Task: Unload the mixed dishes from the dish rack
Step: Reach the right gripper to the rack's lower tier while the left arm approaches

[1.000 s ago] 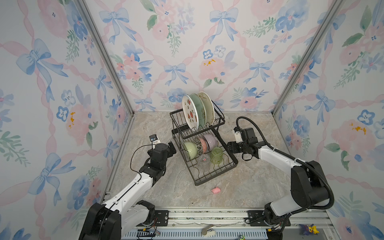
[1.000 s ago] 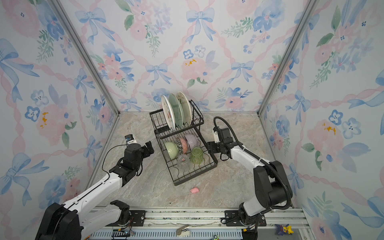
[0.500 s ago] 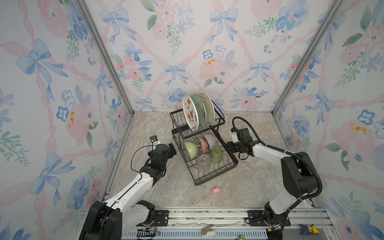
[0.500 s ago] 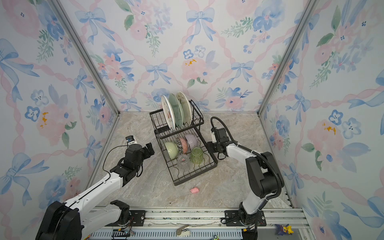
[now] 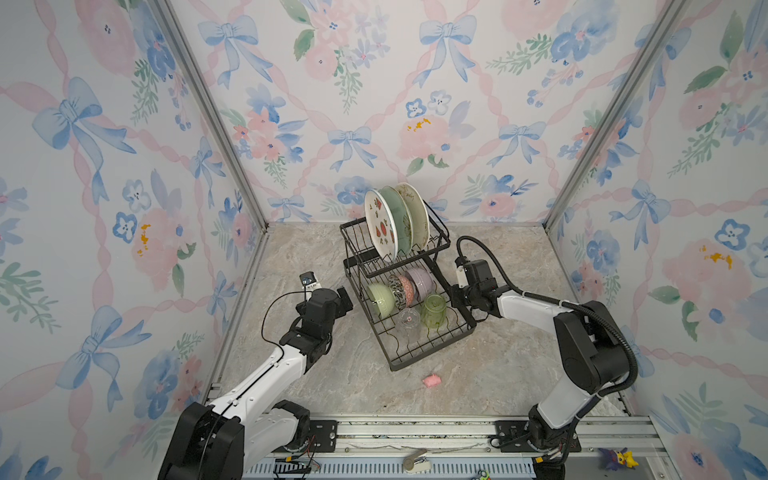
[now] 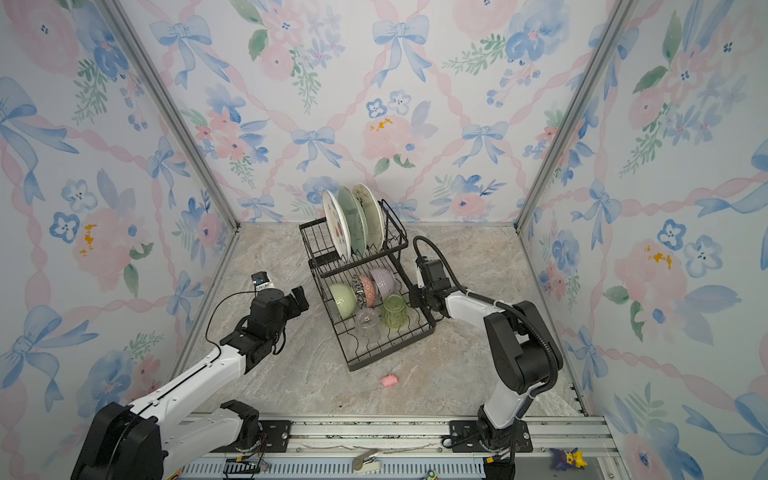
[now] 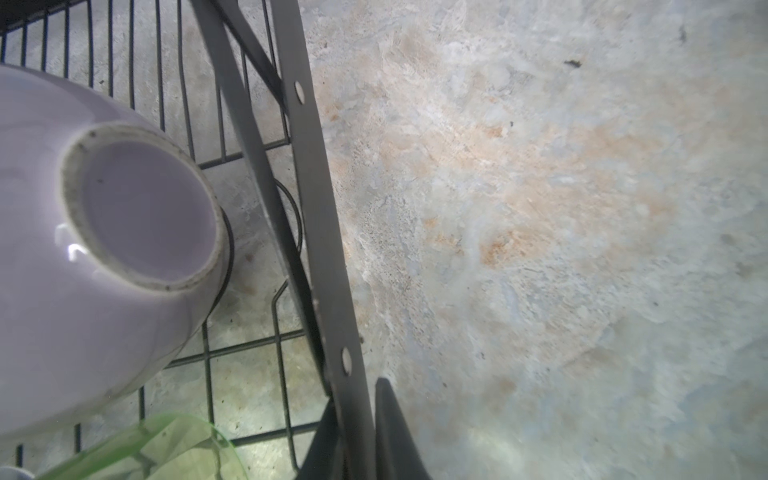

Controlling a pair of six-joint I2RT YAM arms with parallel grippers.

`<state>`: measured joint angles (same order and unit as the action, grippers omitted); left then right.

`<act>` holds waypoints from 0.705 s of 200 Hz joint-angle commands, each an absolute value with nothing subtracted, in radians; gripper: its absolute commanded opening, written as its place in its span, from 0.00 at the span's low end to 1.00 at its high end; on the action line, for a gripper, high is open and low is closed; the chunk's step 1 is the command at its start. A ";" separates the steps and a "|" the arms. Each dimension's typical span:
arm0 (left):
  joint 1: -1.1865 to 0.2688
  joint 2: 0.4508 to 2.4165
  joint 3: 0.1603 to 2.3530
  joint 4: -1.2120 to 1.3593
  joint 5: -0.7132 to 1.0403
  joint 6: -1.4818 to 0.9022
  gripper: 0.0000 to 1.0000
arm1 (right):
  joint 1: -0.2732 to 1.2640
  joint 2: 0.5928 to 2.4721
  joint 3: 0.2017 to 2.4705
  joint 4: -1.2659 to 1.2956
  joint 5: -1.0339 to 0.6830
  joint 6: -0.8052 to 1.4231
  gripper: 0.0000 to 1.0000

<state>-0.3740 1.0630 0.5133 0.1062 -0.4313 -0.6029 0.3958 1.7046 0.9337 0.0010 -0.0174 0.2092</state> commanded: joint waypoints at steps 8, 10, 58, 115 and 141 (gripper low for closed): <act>-0.382 1.042 0.500 0.106 -0.451 -0.585 0.98 | 0.371 1.678 0.852 0.048 0.162 0.383 0.12; -0.382 1.042 0.500 0.106 -0.452 -0.585 0.98 | 0.371 1.676 0.851 0.049 0.165 0.384 0.12; -0.382 1.045 0.503 0.106 -0.445 -0.583 0.98 | 0.372 1.610 0.775 0.086 0.242 0.506 0.07; -0.384 1.061 0.511 0.107 -0.428 -0.584 0.98 | 0.422 1.560 0.756 0.018 0.437 0.666 0.04; -0.387 1.072 0.515 0.106 -0.426 -0.582 0.98 | 0.430 1.553 0.756 -0.024 0.502 0.742 0.04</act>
<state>-0.3794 1.0576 0.5129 0.1062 -0.4328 -0.6029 0.4614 1.5715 0.7738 0.0372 0.1757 0.4530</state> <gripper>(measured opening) 0.980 0.107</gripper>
